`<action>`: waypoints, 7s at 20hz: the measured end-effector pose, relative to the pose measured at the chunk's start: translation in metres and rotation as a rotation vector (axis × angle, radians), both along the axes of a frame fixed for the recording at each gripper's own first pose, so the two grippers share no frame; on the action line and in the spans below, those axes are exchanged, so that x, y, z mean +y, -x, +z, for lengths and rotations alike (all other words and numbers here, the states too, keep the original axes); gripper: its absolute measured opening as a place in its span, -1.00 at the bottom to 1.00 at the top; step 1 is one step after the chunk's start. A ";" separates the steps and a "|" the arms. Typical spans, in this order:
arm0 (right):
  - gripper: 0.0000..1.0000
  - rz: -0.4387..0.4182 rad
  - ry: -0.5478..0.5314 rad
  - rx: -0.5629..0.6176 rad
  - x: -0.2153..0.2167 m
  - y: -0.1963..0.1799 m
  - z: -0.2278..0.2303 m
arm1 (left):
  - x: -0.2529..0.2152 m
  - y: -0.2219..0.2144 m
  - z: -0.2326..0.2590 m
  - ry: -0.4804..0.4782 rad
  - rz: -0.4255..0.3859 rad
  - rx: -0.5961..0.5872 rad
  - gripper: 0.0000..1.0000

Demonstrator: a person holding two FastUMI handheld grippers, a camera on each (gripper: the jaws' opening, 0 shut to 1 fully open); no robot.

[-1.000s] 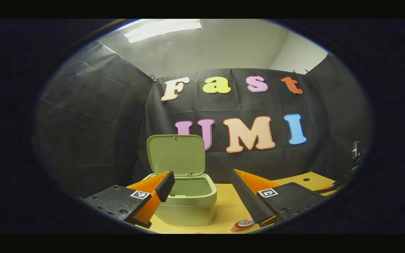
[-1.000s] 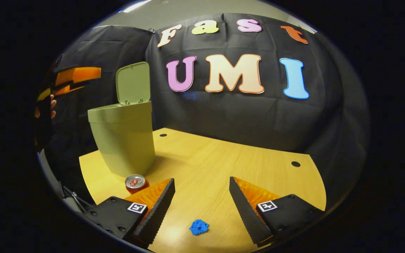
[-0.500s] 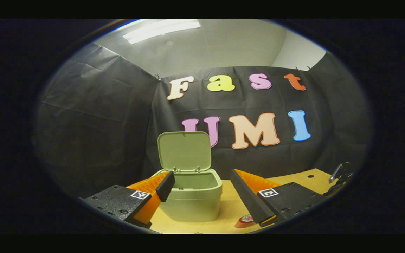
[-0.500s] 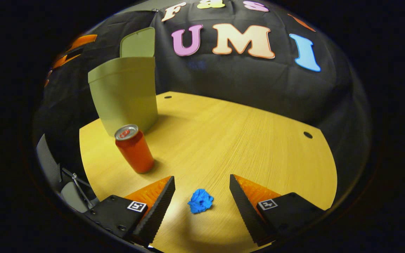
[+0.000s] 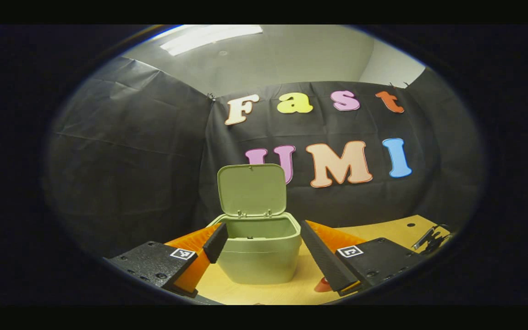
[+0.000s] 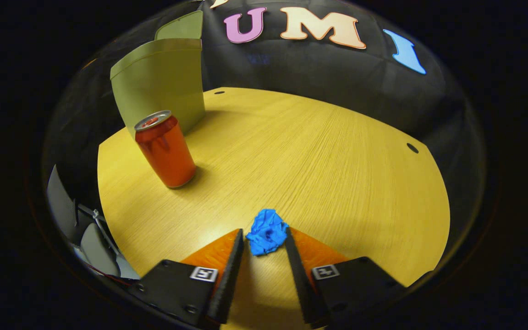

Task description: Press the lid of the desktop garbage bin to open it, pick up the crumpled paper on the desktop and throw it into the bin, then pick up the pop can on the desktop and drop it into the bin, and finally close the garbage bin lid.

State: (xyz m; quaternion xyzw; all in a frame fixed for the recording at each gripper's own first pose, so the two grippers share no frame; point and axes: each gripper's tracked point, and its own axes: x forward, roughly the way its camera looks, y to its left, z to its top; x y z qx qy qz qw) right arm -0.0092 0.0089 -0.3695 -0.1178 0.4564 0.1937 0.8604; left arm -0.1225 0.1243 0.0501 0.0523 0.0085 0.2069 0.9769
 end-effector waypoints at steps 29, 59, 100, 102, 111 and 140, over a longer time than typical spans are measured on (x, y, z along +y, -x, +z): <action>-0.96 0.064 -0.288 -0.529 0.135 -0.152 0.264 | 0.030 0.012 -0.020 0.032 -0.017 0.047 0.99; 0.96 0.234 -0.371 -0.623 0.276 -0.148 0.307 | 0.044 0.021 -0.069 0.109 -0.094 0.102 0.93; 0.97 -0.319 -0.037 -0.564 -0.102 -0.093 0.253 | -0.144 -0.067 -0.273 0.215 -0.406 0.459 0.94; 0.97 -0.323 -0.022 -0.553 -0.108 -0.087 0.248 | -0.144 -0.067 -0.282 0.209 -0.398 0.484 0.95; 0.97 -0.344 -0.023 -0.552 -0.115 -0.081 0.242 | -0.140 -0.078 -0.255 0.199 -0.398 0.466 0.50; 0.96 -0.415 -0.128 -0.483 -0.118 -0.064 0.196 | 0.002 -0.183 0.008 0.070 -0.233 0.012 0.49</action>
